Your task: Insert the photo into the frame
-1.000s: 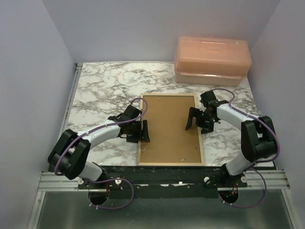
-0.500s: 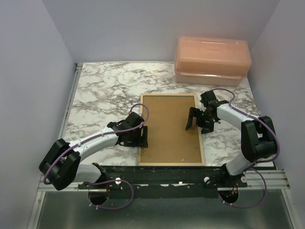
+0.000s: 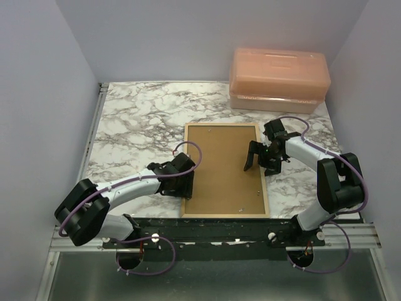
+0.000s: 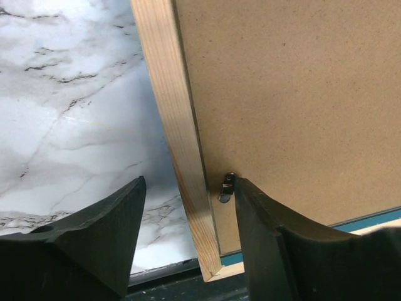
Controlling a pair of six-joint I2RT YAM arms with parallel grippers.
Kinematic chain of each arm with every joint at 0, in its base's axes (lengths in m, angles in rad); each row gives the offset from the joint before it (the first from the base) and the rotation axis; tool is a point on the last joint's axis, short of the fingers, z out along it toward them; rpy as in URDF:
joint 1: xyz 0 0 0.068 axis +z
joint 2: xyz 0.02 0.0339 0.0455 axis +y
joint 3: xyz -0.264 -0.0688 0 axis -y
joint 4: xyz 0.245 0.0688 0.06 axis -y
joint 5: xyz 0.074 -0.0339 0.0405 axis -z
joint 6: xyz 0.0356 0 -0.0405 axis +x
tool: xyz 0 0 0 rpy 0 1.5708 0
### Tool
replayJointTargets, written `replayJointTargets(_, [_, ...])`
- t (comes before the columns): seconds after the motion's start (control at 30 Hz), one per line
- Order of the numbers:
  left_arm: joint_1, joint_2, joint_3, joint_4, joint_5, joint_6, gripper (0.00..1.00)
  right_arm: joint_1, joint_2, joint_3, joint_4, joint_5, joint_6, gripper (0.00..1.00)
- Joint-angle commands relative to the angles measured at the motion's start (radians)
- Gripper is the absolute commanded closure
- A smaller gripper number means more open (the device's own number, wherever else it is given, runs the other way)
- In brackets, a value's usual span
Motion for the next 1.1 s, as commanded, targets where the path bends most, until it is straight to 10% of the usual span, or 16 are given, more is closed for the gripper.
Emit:
replayJointTargets(0.0, [-0.034,0.049,-0.002,-0.028,-0.032,-0.023,0.45,0.001,0.022,-0.037,0.048,-0.034,-0.006,0.01])
replayJointTargets(0.33, [-0.044,0.070,0.017,-0.046,-0.065,-0.024,0.93,0.000,0.014,-0.038,0.045,-0.049,-0.005,0.01])
replayJointTargets(0.53, [-0.044,0.070,0.029,-0.040,-0.059,-0.018,1.00,0.000,0.011,-0.050,0.046,-0.061,-0.012,0.01])
replayJointTargets(0.77, [-0.032,-0.015,0.028,-0.003,0.013,-0.018,0.49,0.002,0.003,-0.061,0.067,-0.109,0.003,0.02])
replayJointTargets(1.07, [0.140,-0.111,-0.063,0.107,0.196,-0.023,0.32,0.074,0.024,-0.051,0.123,-0.149,0.069,0.03])
